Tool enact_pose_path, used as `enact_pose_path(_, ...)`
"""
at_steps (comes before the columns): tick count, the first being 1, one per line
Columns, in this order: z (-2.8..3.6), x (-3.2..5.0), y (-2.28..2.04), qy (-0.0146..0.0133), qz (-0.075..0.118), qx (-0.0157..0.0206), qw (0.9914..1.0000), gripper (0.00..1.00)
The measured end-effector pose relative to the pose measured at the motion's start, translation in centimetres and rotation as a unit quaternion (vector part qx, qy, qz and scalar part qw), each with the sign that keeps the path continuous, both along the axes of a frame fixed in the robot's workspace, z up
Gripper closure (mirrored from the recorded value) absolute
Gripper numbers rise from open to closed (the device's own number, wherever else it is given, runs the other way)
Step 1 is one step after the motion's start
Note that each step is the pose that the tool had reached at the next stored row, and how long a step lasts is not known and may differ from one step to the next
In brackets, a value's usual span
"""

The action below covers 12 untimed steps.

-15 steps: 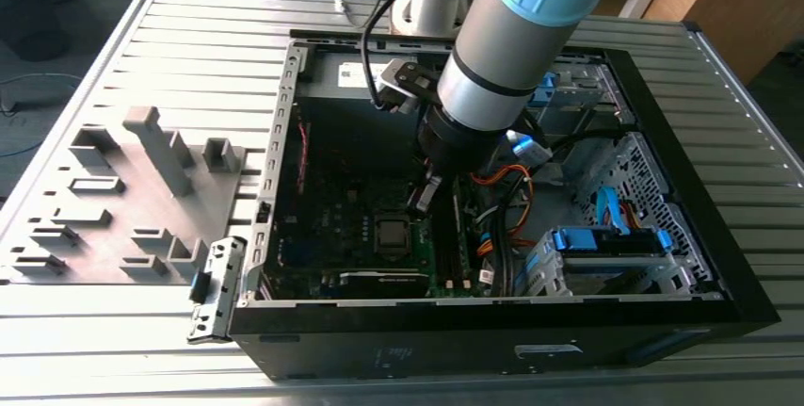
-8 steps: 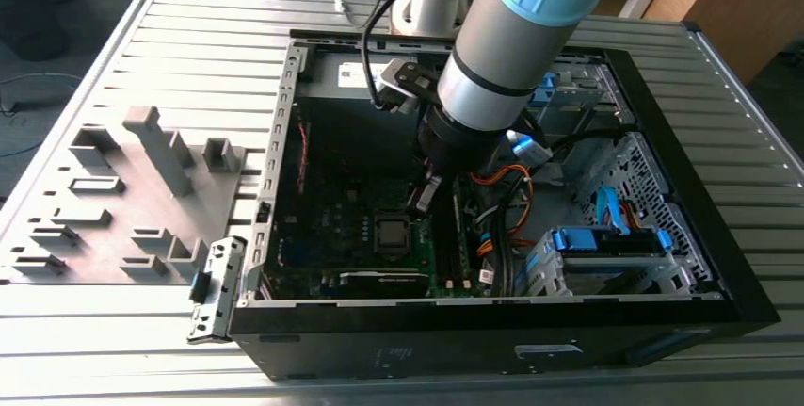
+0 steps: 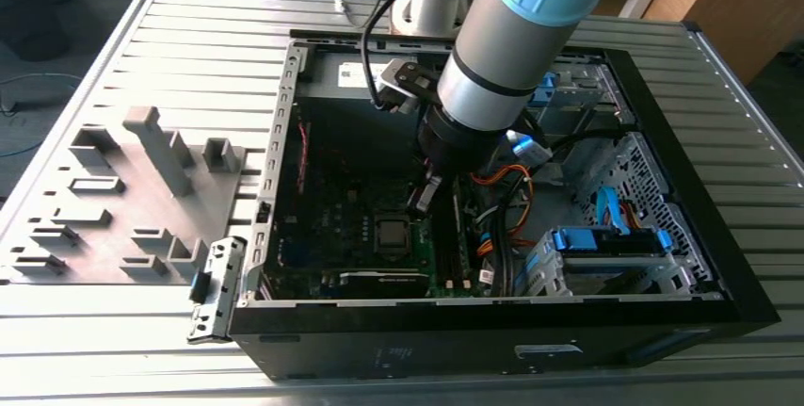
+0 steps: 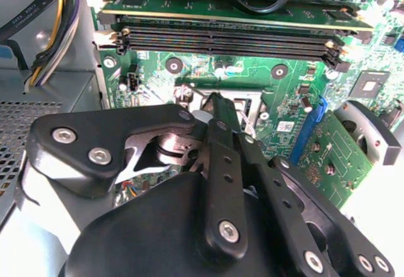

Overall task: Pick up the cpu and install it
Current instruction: 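Install the first cpu locking lever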

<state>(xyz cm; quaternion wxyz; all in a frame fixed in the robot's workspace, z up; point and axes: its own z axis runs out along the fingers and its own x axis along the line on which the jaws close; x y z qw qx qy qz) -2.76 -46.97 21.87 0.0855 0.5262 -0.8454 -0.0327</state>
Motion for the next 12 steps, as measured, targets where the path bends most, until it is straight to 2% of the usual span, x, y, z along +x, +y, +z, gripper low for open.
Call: enact_pose_path(12, -0.18, -0.02, 0.00, -0.0001, 0.000, -0.0004, 1.00000, 0.89)
